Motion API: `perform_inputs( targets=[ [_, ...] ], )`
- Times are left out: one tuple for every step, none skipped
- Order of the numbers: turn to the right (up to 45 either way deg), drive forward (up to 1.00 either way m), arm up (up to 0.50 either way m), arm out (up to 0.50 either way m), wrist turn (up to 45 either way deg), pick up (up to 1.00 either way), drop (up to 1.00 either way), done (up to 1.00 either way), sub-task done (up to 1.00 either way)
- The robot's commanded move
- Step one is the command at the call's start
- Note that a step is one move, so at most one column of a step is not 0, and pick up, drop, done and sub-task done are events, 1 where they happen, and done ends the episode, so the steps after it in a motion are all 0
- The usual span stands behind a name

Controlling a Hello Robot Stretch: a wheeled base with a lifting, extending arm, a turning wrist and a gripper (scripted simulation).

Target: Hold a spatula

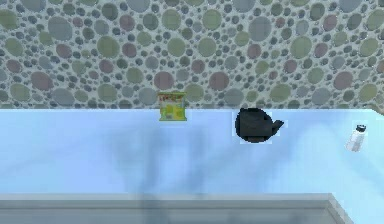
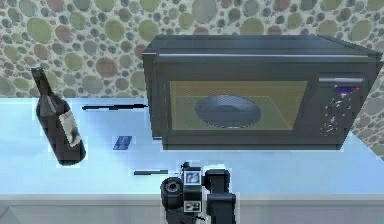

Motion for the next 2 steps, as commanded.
perform_inputs(
  targets=[
    [0.0,0.00,0.10,0.00,0.0,0.00,0.00,0.00,0.00],
    [0.0,0.00,0.00,0.00,0.0,0.00,0.00,1.00,0.00]
  ],
)
